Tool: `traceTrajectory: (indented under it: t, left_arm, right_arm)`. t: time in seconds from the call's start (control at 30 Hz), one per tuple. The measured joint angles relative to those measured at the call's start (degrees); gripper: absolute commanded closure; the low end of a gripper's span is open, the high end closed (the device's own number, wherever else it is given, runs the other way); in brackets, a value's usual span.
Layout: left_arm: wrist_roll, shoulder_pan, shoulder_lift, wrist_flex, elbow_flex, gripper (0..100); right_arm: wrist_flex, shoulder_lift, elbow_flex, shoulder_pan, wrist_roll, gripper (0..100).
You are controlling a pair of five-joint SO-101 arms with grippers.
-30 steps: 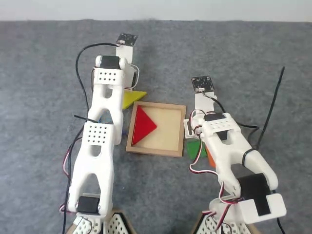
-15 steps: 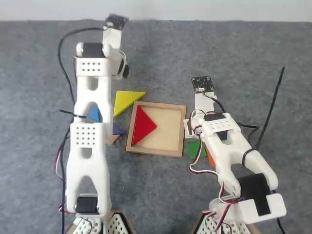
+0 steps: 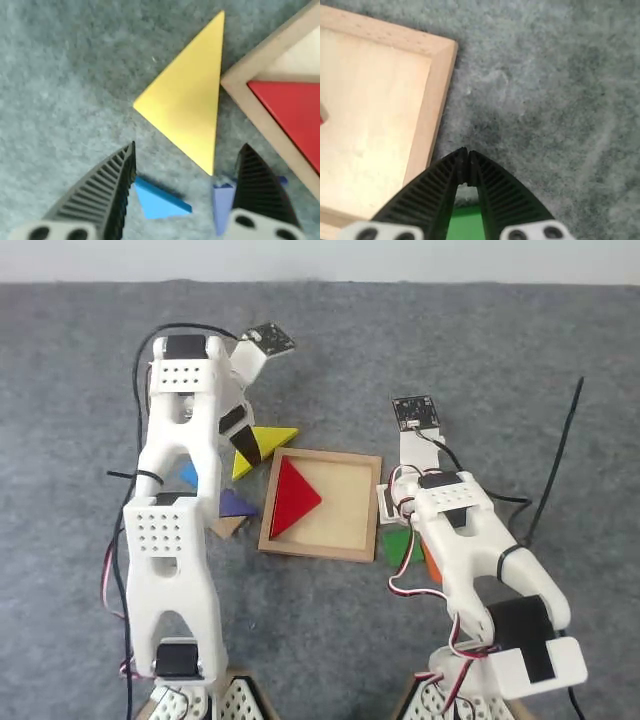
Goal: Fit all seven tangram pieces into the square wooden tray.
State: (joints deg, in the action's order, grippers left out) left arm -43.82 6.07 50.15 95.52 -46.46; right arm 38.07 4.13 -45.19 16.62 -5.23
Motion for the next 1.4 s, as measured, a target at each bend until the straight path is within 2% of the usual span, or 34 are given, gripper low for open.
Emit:
traceTrajectory:
  t: [0.2, 0.47, 0.67, 0.93, 1.07, 1.4]
  left_arm:
    - [-0.88, -0.26, 2.9, -4.31, 0.0, 69]
    - [-1.23, -0.09, 5.63, -5.1, -0.53, 69]
    - [-1.58, -0.26, 10.11, -5.1, -5.98, 69]
    - [1.58, -1.05, 15.21, -5.01, -15.47, 69]
    - [2.02, -1.32, 17.05, -4.48, -19.34, 65]
    - [2.55, -0.7, 19.6, -2.81, -21.89, 65]
  right_arm:
    - [0.0, 0.0, 0.0, 0.0, 0.0, 99.1]
    - [0.0, 0.0, 0.0, 0.0, 0.0, 99.1]
    - [0.0, 0.0, 0.0, 0.0, 0.0, 99.1]
    - [0.0, 0.0, 0.0, 0.0, 0.0, 99.1]
    - [0.0, 0.0, 0.0, 0.0, 0.0, 99.1]
    - [0.0, 0.0, 0.0, 0.0, 0.0, 99.1]
